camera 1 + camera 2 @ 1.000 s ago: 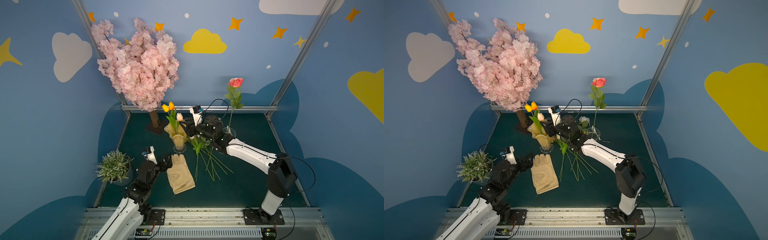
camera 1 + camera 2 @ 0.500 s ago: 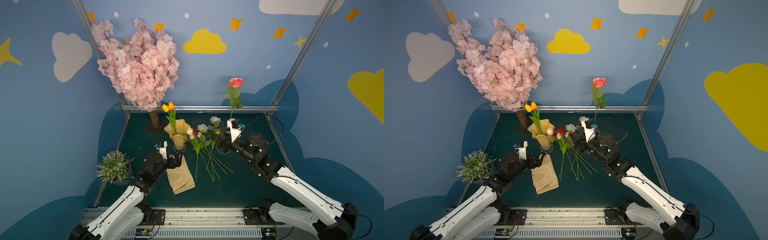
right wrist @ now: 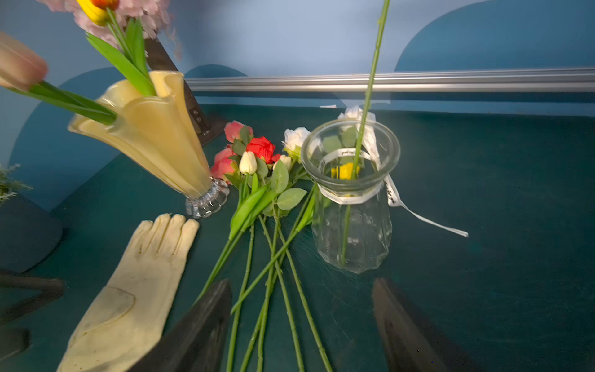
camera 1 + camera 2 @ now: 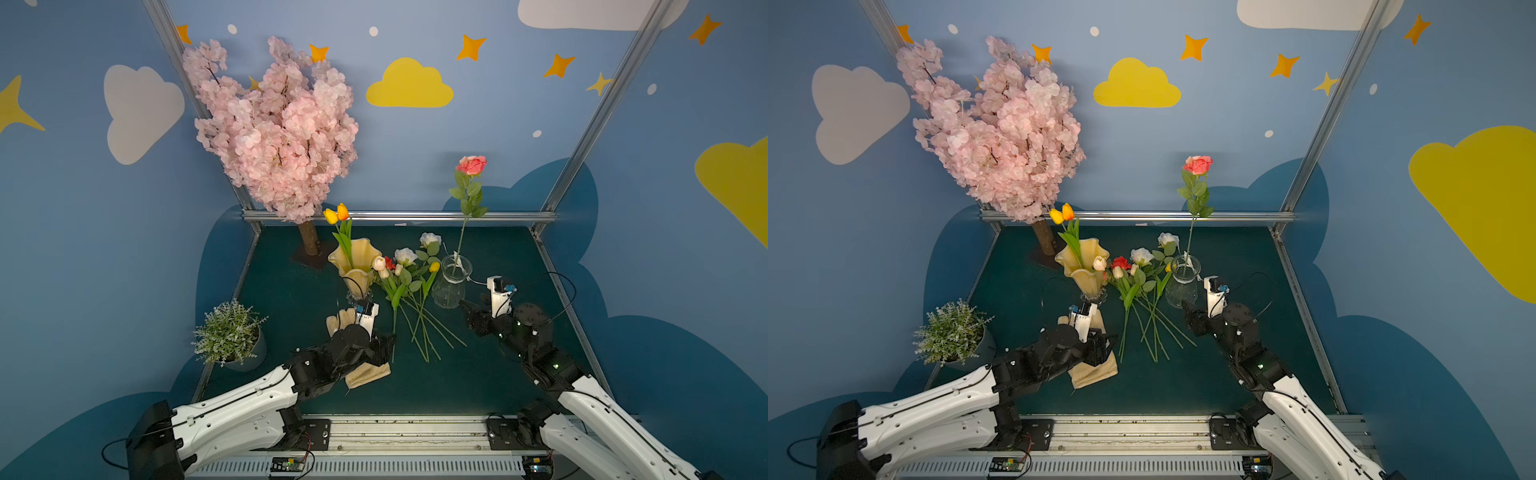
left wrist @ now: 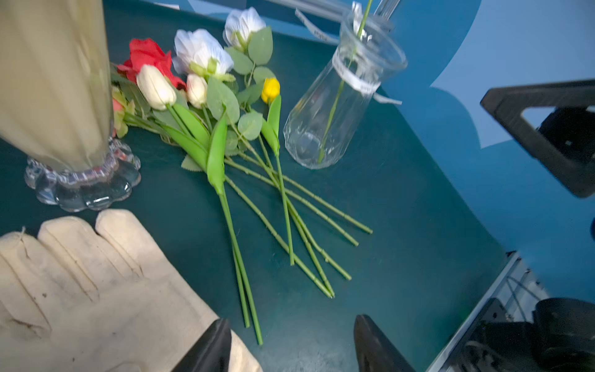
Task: Arrange the flowers in different vases according to their variety
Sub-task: Pick up the flower at the center of the board.
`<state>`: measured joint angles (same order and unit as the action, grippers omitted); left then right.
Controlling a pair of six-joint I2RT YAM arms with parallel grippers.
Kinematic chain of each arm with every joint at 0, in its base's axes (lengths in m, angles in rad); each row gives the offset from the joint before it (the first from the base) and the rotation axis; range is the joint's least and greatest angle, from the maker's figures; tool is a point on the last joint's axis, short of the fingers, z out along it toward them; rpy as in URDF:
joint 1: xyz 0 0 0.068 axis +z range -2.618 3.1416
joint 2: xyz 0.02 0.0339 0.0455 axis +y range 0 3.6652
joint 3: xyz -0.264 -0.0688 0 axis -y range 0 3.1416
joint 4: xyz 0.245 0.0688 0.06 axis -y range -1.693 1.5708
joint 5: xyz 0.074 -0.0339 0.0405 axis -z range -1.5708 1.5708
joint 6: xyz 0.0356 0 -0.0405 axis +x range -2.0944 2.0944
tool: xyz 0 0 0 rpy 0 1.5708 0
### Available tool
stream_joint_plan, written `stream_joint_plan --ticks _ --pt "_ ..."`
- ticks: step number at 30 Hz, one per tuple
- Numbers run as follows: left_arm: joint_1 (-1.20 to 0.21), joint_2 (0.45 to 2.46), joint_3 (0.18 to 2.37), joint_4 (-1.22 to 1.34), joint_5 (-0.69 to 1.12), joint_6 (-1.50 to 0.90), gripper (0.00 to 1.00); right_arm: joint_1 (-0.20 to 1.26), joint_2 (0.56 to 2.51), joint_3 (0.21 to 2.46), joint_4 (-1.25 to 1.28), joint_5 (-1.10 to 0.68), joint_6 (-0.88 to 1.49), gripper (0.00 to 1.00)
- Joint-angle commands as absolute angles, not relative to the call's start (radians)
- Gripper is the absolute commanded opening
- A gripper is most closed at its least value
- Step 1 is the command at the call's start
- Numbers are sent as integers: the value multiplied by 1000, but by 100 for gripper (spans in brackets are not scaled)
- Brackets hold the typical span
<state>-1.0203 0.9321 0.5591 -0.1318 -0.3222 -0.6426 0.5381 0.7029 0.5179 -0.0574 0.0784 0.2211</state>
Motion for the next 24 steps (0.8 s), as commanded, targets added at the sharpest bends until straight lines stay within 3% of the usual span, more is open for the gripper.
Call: stream_joint_plan --ticks 1,8,15,24 --pt "-1108 991 581 -196 -455 -740 62 509 673 492 -66 73 266 77" --pt "-1169 1287 799 -310 -466 -752 64 479 629 421 -44 122 297 79" --pt "-1151 1647 1195 -616 -418 -664 70 458 574 381 -47 142 303 78" --pt "-1026 1931 1520 -791 -314 -522 52 445 558 369 -54 132 307 73"
